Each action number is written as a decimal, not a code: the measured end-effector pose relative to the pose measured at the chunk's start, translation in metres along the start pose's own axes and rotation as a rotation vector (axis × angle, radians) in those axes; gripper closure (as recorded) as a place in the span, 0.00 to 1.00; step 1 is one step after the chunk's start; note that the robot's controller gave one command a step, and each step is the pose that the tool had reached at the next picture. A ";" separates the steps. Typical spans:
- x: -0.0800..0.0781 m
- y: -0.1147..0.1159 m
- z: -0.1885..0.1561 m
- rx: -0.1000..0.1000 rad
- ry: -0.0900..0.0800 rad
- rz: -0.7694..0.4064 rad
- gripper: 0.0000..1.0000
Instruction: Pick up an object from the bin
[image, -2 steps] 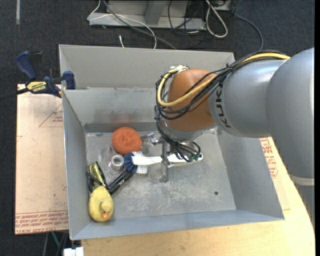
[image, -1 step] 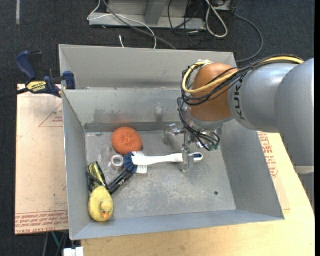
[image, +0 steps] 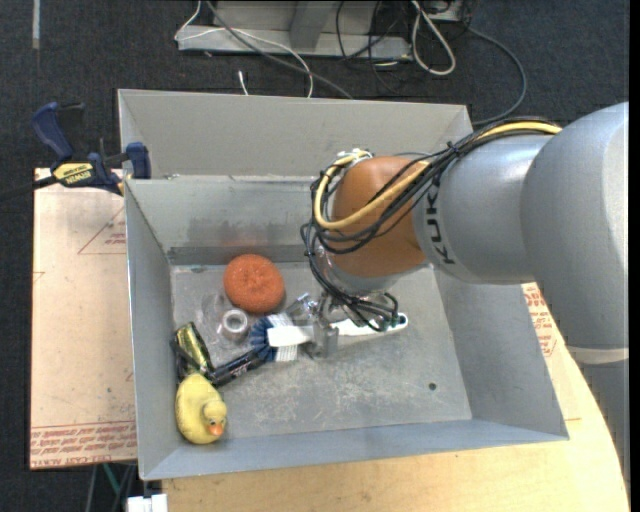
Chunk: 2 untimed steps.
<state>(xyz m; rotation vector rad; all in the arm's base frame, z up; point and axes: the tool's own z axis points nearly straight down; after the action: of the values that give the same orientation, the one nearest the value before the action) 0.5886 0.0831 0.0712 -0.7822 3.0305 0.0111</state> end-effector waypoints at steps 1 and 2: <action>0.000 0.000 0.000 0.000 0.000 0.000 1.00; 0.001 0.001 -0.018 -0.001 0.003 -0.001 1.00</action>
Offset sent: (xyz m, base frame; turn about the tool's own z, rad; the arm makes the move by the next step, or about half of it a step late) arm 0.0000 0.0000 0.0389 0.0000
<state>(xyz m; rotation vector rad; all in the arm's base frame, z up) 0.5873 0.0830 0.0888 -0.7841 3.0336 0.0108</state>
